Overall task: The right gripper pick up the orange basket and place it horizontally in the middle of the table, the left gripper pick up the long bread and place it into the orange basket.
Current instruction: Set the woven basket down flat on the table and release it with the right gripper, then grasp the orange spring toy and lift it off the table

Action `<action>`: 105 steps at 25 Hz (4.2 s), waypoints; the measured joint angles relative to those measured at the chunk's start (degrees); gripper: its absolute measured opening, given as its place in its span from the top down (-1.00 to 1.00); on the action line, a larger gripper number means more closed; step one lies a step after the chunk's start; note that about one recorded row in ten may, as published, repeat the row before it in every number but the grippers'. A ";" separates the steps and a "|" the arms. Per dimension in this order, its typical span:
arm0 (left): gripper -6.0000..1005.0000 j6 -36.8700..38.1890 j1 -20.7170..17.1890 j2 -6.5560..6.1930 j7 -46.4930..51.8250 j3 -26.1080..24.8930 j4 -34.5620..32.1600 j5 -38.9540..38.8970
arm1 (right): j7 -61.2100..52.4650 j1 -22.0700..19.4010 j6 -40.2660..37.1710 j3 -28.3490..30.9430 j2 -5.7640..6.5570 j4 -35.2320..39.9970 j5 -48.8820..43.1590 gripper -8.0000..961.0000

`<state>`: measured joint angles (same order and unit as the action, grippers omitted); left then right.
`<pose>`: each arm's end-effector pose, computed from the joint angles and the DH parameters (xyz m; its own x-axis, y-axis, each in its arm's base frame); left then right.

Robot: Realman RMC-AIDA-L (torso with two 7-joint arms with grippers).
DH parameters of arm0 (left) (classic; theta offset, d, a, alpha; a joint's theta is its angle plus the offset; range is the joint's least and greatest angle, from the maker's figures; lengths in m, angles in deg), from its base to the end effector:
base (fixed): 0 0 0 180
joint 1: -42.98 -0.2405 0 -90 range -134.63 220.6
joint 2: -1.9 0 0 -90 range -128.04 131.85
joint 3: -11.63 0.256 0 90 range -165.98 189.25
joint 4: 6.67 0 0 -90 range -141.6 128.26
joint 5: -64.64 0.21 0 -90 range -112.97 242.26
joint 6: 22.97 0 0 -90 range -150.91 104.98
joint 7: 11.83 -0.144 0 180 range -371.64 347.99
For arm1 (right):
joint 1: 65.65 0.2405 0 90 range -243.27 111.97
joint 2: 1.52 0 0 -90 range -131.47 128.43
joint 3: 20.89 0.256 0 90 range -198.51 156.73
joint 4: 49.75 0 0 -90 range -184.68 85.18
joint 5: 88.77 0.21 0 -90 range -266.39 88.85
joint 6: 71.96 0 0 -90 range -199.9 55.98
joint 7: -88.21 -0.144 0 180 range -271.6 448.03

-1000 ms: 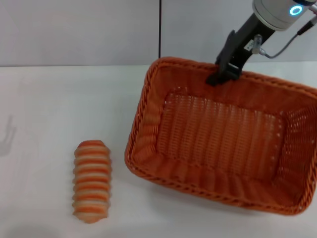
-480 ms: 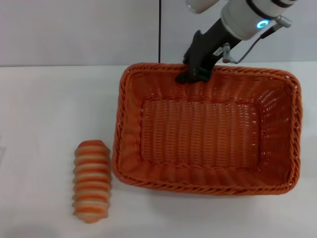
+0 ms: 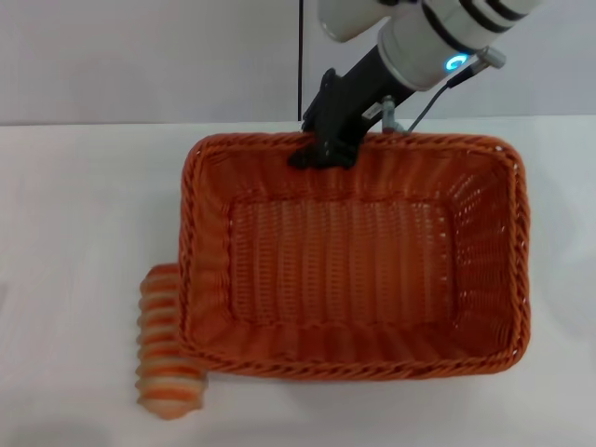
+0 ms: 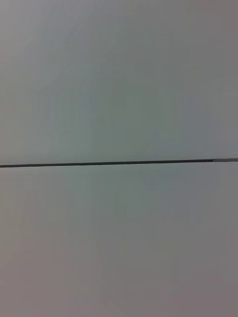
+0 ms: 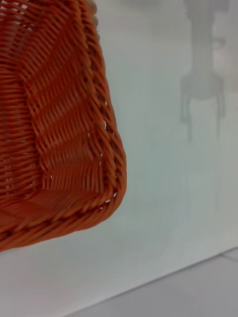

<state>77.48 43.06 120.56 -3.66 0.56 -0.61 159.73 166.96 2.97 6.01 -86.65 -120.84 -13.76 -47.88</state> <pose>-0.3817 0.1451 0.0269 0.7277 -0.2139 0.6516 0.6771 0.0727 -0.7323 0.0701 0.4203 -0.0642 0.9755 0.0447 0.2153 0.0591 -0.9964 -0.0608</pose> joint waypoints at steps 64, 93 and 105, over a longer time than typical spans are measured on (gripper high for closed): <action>-0.39 8.06 9.71 -4.09 73.47 33.45 -60.31 4.43 | 7.84 -56.82 20.48 19.63 0.46 21.95 64.02 -0.39; -0.38 5.50 25.93 -1.13 73.36 39.09 -72.07 48.63 | 18.36 -62.71 27.54 26.86 0.75 -5.94 74.49 -0.39; -0.38 1.66 24.55 -0.63 69.41 44.74 -66.23 47.53 | 17.30 -62.13 27.59 26.81 0.64 -6.27 74.64 -0.39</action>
<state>79.15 67.61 119.93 65.75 45.30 -66.84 207.26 184.26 -59.16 33.60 -59.84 -120.20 -20.03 26.76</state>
